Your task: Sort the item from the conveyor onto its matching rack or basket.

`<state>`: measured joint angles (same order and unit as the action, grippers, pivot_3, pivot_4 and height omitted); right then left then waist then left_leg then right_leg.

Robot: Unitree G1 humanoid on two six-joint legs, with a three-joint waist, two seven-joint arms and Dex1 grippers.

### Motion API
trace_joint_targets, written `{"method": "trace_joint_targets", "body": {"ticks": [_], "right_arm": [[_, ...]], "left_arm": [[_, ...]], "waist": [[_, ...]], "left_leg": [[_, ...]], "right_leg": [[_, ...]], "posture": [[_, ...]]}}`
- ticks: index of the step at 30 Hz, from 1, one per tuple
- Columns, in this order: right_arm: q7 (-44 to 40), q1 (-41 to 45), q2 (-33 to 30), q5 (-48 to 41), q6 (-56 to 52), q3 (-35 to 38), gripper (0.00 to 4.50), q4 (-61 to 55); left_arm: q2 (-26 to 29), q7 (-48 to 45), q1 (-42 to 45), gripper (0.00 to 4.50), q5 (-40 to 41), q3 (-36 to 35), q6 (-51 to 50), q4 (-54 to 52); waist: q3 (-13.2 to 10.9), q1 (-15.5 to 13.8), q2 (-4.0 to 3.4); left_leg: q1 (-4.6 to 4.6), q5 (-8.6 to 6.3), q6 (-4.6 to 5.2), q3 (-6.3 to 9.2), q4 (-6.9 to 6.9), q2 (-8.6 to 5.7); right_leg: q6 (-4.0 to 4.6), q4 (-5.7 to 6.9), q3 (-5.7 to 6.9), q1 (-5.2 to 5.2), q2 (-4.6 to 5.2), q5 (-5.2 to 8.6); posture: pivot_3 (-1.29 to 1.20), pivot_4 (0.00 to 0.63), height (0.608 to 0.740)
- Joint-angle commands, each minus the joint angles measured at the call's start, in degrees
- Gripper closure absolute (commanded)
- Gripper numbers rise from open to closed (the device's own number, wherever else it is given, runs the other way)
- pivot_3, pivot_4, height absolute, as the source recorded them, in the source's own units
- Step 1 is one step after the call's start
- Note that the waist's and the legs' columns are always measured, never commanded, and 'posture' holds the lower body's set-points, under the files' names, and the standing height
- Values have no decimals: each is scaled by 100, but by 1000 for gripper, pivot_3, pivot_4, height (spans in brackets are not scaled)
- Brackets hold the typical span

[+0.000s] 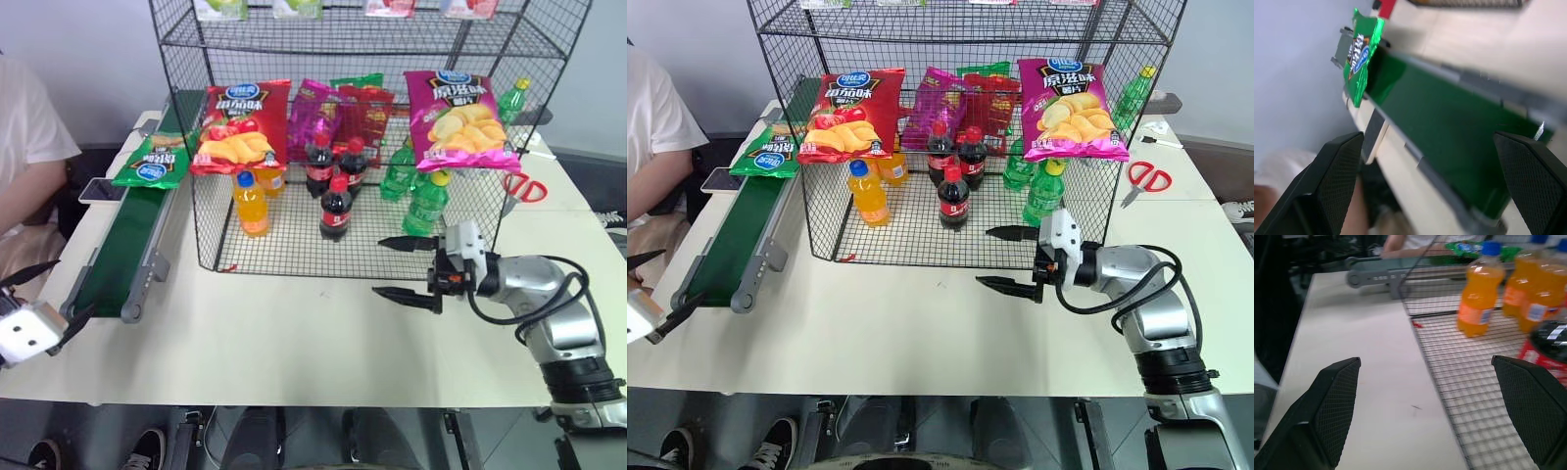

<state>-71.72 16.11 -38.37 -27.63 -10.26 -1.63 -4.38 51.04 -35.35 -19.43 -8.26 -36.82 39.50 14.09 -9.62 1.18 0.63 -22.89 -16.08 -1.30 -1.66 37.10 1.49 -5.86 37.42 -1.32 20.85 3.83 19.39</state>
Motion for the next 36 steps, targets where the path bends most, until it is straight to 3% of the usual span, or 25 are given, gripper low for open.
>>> {"method": "trace_joint_targets", "body": {"ticks": [1, 11, 36], "right_arm": [[-78, 3, -31, -176, -164, -25, 0, -458], [76, 18, 151, 22, 3, -87, 0, -460], [146, -60, 113, 209, 336, -43, 0, -265]], "left_arm": [[224, 545, 72, 22, -284, -169, 273, 309], [516, 1245, 315, 22, -641, 288, 581, 849], [931, 1905, 770, 22, -861, 1243, 942, 1579]], "waist": [[0, 1, 0], [5, 0, 8], [7, -6, 13]], "left_leg": [[-7, 0, 0, 0, 1, 0], [-40, 4, -3, -1, 8, 0], [-38, 5, -3, -9, 48, 5]], "right_leg": [[0, 2, 1, 8, 0, -1], [-1, 18, 7, 47, 0, -2], [-3, 72, 25, 54, -15, -3]], "posture": [[0, 150, 739], [0, 150, 739], [0, 150, 739]]}}
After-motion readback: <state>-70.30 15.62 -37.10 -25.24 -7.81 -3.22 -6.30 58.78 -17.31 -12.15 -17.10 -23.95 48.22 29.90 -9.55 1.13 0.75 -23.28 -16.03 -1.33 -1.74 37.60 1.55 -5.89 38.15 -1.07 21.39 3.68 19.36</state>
